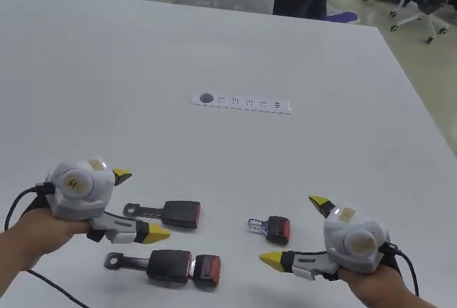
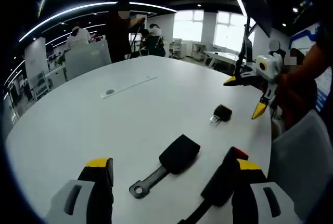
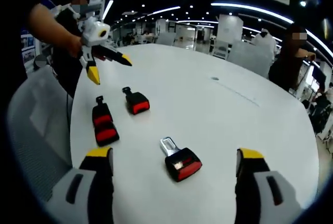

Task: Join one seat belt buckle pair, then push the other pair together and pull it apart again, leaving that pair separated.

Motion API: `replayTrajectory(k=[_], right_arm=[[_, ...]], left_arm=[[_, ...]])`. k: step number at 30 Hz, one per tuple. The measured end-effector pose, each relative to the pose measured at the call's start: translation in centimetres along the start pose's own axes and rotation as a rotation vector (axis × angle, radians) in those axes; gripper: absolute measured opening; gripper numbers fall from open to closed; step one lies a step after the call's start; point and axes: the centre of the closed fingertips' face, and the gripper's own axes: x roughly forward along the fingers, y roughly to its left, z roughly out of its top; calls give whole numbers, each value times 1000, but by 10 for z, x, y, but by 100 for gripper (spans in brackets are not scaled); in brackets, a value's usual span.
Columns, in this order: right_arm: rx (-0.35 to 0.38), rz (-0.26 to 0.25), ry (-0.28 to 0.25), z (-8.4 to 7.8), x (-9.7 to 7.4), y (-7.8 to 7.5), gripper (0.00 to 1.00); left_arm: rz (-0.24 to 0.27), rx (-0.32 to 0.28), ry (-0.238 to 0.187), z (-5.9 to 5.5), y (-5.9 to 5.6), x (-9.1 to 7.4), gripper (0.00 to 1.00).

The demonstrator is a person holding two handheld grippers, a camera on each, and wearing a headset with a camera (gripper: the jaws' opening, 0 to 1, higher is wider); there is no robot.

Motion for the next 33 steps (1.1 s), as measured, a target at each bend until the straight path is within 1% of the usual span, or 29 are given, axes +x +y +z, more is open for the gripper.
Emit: replayTrajectory(k=[3,5,8,12,14,16,19,25,30,33], right_arm=[[9,-11,-12,1,-6,7,100],[-1,-24,-11,0,-10,13,100],[11,-41,-16,-2,-13,19,100],[25,-60,-27,-3,-19,27,100],[28,-67,-27,-5,-22,31,100],[34,-71,-29,-7,-26,35,100],[40,-81,-28,-9,-31,38,100],[52,-101,-28,-14,-39,41,100],[60,-110,-27,-15,-42,44,100],[64,-116,-36,-12,-42,45,100]], left_arm=[[0,-4,-10,-5,-4,-9,99],[7,3,-15,-7,-5,-13,100],[-7,7,-17,-12,-12,-17,100],[-16,23,-29,-15,-20,-24,100],[-14,27,-28,-19,-18,-27,100],[-8,22,-34,-22,-20,-32,100],[-2,31,-45,-26,-23,-39,100],[37,-14,-76,-34,-23,-54,100],[51,-24,-82,-39,-24,-62,100],[58,-29,-91,-38,-25,-67,100]])
